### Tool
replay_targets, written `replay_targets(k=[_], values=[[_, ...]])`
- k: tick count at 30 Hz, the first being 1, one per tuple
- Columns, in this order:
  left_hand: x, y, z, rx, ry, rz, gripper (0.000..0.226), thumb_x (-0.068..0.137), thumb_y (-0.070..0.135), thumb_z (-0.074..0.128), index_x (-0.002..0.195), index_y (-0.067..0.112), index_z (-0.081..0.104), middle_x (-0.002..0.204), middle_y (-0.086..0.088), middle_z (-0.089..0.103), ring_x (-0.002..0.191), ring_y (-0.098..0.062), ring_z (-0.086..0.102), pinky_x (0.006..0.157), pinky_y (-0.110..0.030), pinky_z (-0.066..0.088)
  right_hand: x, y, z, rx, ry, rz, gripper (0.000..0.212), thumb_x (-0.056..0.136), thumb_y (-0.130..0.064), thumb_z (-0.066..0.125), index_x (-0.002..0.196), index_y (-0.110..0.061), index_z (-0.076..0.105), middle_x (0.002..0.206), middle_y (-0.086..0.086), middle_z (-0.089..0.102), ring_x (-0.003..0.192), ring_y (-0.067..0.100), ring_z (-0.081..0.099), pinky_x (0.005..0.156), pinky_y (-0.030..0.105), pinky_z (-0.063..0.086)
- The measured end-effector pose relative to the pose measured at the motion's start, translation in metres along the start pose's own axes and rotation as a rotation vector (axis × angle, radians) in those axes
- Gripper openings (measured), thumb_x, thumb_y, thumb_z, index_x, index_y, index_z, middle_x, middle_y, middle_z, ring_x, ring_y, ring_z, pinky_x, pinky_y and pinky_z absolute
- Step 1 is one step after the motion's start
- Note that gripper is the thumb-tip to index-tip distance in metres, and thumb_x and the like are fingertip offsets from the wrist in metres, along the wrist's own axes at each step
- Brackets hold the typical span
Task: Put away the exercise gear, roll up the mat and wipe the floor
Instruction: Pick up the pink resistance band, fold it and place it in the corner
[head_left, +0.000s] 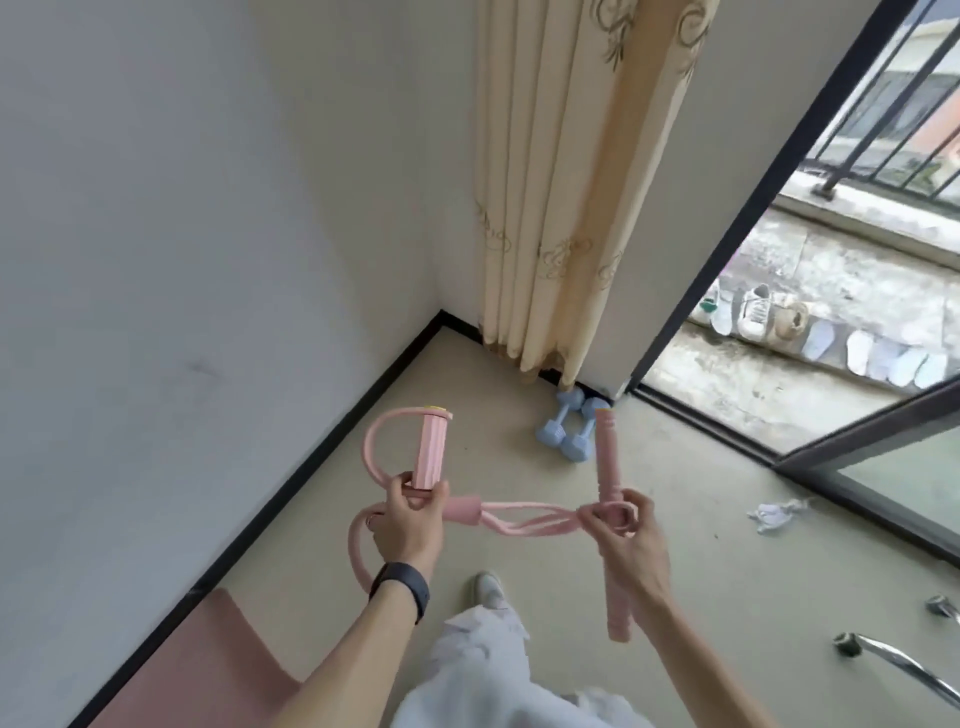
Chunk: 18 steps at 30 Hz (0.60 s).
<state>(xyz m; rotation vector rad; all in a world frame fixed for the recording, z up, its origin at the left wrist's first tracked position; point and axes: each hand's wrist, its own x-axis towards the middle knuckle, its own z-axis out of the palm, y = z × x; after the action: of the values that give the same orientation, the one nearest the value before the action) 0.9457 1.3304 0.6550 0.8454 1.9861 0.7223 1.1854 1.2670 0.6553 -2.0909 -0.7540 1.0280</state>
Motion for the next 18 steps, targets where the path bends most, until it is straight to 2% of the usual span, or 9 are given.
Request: replay_targets(k=[3, 5, 8, 10, 12, 14, 16, 18], values=[[0.018, 0.059, 0.044, 0.033, -0.045, 0.072, 0.029, 0.083, 0.043, 0.073, 0.106, 0.032, 0.059, 0.077, 0.016, 0.066, 0.077, -0.017, 0.063, 0.069, -0.028, 0.041, 0.052, -0.039, 0.031, -0.009, -0.133, 0.024, 0.043, 0.059, -0.059, 0.076, 0.096, -0.043, 0.063, 0.095, 0.005, 0.068, 0.093, 0.025, 0.062, 0.082, 0.045, 0.055], [0.031, 0.087, 0.070, 0.076, -0.104, 0.093, 0.026, 0.082, 0.043, 0.074, 0.101, 0.033, 0.060, 0.076, 0.016, 0.067, 0.074, -0.014, 0.065, 0.068, -0.028, 0.045, 0.075, -0.070, 0.048, 0.015, -0.179, -0.002, 0.040, 0.060, -0.052, 0.079, 0.094, -0.039, 0.063, 0.098, 0.004, 0.064, 0.095, 0.023, 0.061, 0.082, 0.042, 0.055], [0.057, 0.121, 0.107, 0.073, -0.183, 0.047, 0.021, 0.080, 0.042, 0.075, 0.095, 0.035, 0.062, 0.075, 0.015, 0.069, 0.079, -0.015, 0.068, 0.076, -0.032, 0.053, 0.115, -0.108, 0.065, 0.017, -0.270, 0.010, 0.040, 0.058, -0.044, 0.084, 0.092, -0.038, 0.063, 0.109, -0.003, 0.049, 0.099, 0.015, 0.057, 0.084, 0.036, 0.055], [0.079, 0.133, 0.127, 0.064, -0.190, -0.001, 0.019, 0.081, 0.047, 0.071, 0.095, 0.040, 0.061, 0.080, 0.013, 0.070, 0.082, -0.015, 0.068, 0.079, -0.035, 0.055, 0.151, -0.123, 0.070, 0.002, -0.314, 0.047, 0.045, 0.049, -0.046, 0.082, 0.088, -0.036, 0.064, 0.111, -0.002, 0.052, 0.097, 0.015, 0.060, 0.082, 0.039, 0.058], [0.100, 0.142, 0.144, 0.009, -0.192, -0.081, 0.011, 0.085, 0.050, 0.063, 0.096, 0.050, 0.059, 0.090, 0.009, 0.070, 0.085, -0.017, 0.069, 0.080, -0.039, 0.058, 0.188, -0.131, 0.073, -0.021, -0.351, 0.081, 0.046, 0.044, -0.049, 0.077, 0.085, -0.032, 0.065, 0.107, 0.001, 0.058, 0.091, 0.016, 0.064, 0.076, 0.037, 0.059], [0.118, 0.153, 0.161, -0.054, -0.139, -0.104, 0.018, 0.092, 0.038, 0.056, 0.100, 0.053, 0.062, 0.097, 0.004, 0.069, 0.088, -0.018, 0.069, 0.079, -0.041, 0.059, 0.226, -0.137, 0.074, -0.100, -0.372, 0.071, 0.038, 0.051, -0.051, 0.073, 0.082, -0.032, 0.065, 0.104, 0.003, 0.062, 0.091, 0.017, 0.063, 0.072, 0.033, 0.056], [0.131, 0.168, 0.176, -0.068, -0.048, -0.092, 0.028, 0.096, 0.018, 0.052, 0.101, 0.042, 0.065, 0.095, 0.002, 0.068, 0.090, -0.017, 0.067, 0.075, -0.027, 0.054, 0.258, -0.136, 0.074, -0.192, -0.355, 0.043, 0.030, 0.061, -0.052, 0.071, 0.085, -0.034, 0.065, 0.103, 0.003, 0.060, 0.098, 0.019, 0.058, 0.077, 0.036, 0.055], [0.143, 0.184, 0.188, -0.080, 0.059, -0.103, 0.027, 0.096, 0.012, 0.051, 0.101, 0.034, 0.064, 0.091, 0.001, 0.066, 0.086, -0.018, 0.065, 0.064, -0.016, 0.044, 0.280, -0.137, 0.074, -0.205, -0.333, 0.016, 0.025, 0.070, -0.045, 0.072, 0.091, -0.033, 0.066, 0.102, -0.007, 0.053, 0.107, 0.018, 0.049, 0.085, 0.038, 0.052]])
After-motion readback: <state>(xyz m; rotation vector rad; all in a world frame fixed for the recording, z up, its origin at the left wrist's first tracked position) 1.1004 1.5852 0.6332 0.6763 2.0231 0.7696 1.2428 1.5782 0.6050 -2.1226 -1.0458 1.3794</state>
